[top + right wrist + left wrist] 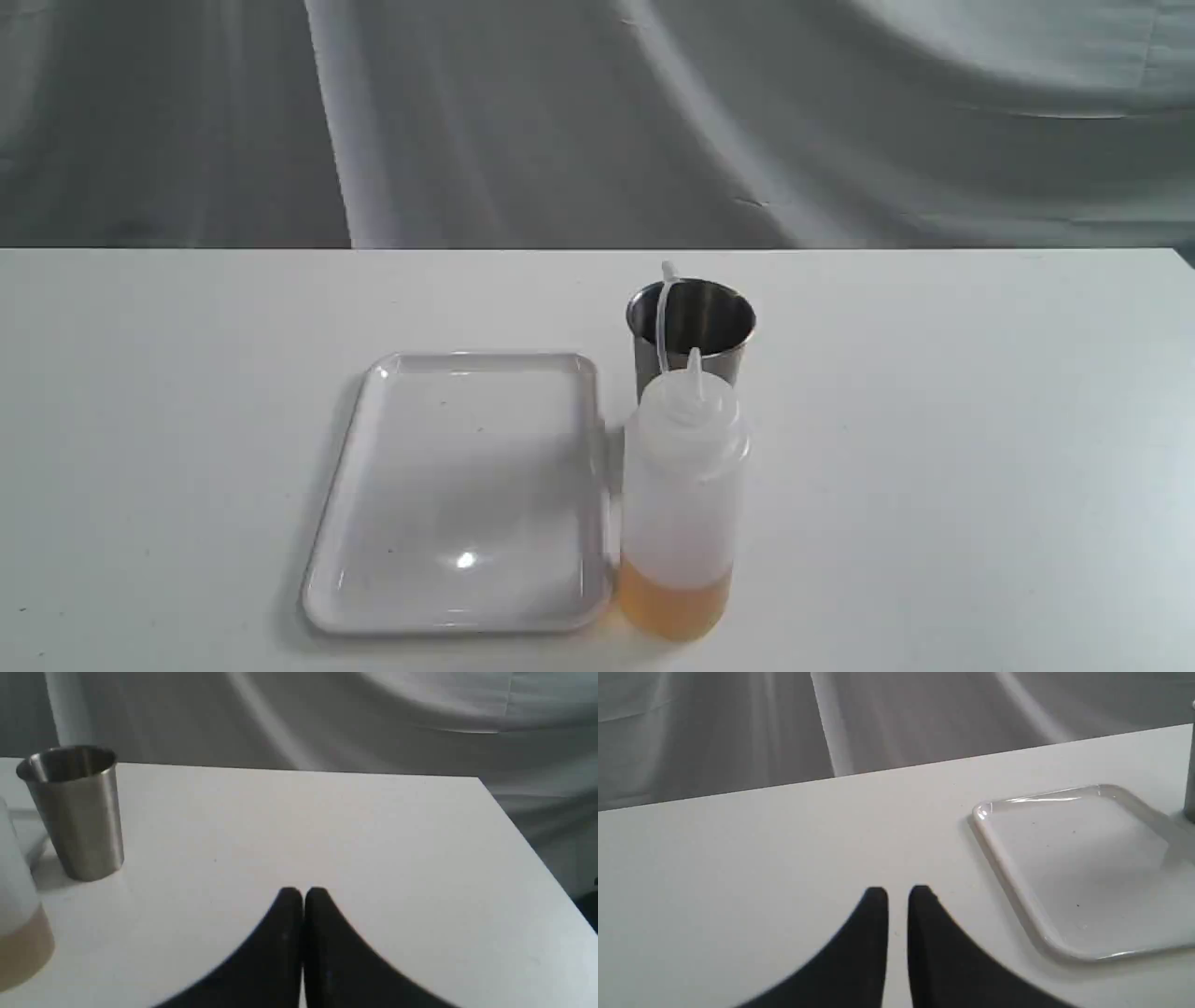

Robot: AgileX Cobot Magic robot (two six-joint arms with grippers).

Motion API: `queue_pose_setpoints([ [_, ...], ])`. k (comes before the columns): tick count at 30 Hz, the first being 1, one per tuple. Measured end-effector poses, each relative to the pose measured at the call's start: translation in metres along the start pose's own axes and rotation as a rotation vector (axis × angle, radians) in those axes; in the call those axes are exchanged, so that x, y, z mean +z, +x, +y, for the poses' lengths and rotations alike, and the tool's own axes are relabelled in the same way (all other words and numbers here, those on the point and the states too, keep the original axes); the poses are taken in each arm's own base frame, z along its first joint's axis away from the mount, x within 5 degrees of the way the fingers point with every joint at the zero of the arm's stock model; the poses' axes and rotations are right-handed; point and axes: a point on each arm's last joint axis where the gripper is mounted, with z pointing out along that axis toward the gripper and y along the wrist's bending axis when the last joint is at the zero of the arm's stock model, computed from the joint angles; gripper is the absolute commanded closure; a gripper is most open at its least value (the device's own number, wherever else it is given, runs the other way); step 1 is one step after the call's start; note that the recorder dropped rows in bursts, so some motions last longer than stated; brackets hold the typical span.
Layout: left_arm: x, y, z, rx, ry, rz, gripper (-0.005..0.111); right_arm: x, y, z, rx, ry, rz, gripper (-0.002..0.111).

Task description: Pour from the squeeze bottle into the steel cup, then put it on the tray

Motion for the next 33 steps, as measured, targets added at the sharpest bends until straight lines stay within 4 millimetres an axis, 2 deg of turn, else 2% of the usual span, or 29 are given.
queue_pose_setpoints([
  [5, 0.0, 0.0, 0.0, 0.0, 0.0, 0.0, 0.098, 0.0, -0.03, -0.001, 0.0, 0.003, 0.035, 0.108],
  [16, 0.0, 0.0, 0.0, 0.0, 0.0, 0.0, 0.098, 0.028, -0.084, -0.002, -0.005, 0.004, 0.152, 0.108],
  [26, 0.0, 0.0, 0.0, 0.0, 0.0, 0.0, 0.098, 0.051, -0.099, 0.001, -0.022, -0.015, 0.1, 0.108],
  [33, 0.0, 0.0, 0.0, 0.0, 0.0, 0.0, 0.098, 0.063, -0.101, 0.015, -0.05, -0.115, 0.091, 0.108],
])
